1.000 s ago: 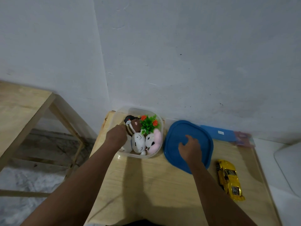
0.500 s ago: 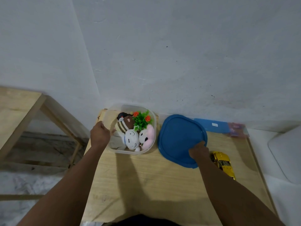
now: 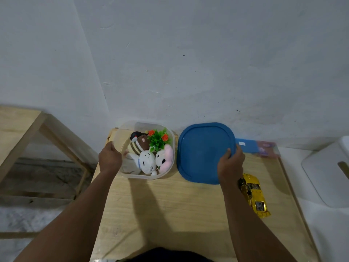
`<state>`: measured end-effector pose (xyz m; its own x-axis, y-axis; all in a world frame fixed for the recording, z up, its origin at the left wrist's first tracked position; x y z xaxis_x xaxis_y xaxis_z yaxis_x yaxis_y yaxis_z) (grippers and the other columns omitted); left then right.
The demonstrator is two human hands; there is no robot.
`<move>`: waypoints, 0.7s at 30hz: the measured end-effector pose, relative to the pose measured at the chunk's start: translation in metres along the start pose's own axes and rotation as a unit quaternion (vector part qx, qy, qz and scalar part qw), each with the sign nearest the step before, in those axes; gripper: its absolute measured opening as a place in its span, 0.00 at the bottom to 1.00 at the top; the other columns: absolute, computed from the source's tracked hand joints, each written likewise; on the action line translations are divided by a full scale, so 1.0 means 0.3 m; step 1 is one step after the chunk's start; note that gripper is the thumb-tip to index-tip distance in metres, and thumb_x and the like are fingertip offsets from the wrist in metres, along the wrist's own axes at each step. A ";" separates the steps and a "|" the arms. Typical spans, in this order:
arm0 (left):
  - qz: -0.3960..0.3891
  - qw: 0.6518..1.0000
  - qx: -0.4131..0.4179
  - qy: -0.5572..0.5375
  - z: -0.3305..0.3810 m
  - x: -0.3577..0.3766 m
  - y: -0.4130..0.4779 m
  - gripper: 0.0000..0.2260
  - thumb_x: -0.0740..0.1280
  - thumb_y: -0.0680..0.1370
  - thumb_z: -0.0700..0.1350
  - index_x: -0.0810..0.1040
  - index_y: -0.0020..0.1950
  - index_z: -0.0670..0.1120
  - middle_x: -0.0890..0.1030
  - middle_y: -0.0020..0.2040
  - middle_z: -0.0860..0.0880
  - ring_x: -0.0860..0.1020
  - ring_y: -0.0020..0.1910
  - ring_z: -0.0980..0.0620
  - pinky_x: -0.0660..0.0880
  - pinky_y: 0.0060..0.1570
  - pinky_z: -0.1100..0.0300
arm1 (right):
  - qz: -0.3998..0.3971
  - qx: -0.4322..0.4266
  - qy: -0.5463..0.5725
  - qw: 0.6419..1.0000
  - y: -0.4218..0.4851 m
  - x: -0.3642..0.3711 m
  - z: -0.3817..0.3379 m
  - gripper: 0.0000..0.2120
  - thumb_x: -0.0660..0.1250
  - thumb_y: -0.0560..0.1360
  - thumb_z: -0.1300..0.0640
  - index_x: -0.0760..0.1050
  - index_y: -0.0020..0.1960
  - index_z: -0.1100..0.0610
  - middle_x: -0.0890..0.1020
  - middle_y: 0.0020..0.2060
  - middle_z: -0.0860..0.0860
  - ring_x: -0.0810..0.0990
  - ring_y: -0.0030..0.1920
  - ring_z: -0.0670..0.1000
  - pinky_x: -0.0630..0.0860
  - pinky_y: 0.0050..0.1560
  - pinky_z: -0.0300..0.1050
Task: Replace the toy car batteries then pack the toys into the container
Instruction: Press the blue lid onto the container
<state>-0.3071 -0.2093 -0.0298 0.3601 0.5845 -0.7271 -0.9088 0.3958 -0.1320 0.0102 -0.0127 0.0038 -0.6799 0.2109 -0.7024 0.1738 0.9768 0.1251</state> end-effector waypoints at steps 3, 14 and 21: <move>-0.002 1.000 -0.006 -0.001 0.009 -0.002 -0.006 0.15 0.55 0.82 0.38 0.73 0.66 0.35 0.78 0.59 0.33 0.76 0.58 0.33 0.73 0.58 0.42 | 0.058 -0.036 0.037 0.997 -0.003 -0.050 -0.049 0.18 0.58 0.82 0.53 0.68 0.70 0.58 0.76 0.62 0.57 0.79 0.56 0.60 0.70 0.46 0.45; -0.039 0.994 -0.034 -0.099 0.005 -0.031 -0.002 0.15 0.54 0.84 0.42 0.77 0.58 0.37 0.79 0.58 0.35 0.76 0.52 0.39 0.69 0.51 0.55 | 0.007 -0.020 0.147 0.989 -0.008 -0.091 -0.233 0.19 0.59 0.82 0.51 0.68 0.72 0.48 0.76 0.64 0.52 0.76 0.62 0.55 0.71 0.55 0.47; -0.088 0.961 -0.128 -0.228 0.003 -0.055 0.002 0.19 0.51 0.83 0.58 0.70 0.37 0.52 0.75 0.40 0.50 0.76 0.48 0.44 0.74 0.57 0.44 | -0.275 0.020 0.158 0.948 -0.163 0.196 -0.314 0.16 0.59 0.80 0.57 0.72 0.67 0.51 0.80 0.56 0.49 0.79 0.54 0.52 0.78 0.56 0.52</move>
<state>-0.3134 -0.2180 -0.0174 0.5150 0.7971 -0.3154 -0.8261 0.3633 -0.4307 -0.1053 -0.0446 0.0224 -0.8536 -0.3229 -0.4088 -0.2460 0.9416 -0.2300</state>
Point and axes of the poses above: each hand's wrist, its own y-axis towards the middle knuckle, its own x-axis out of the palm, z = x × y, the point moved 2 cm from there along y, towards the middle knuckle
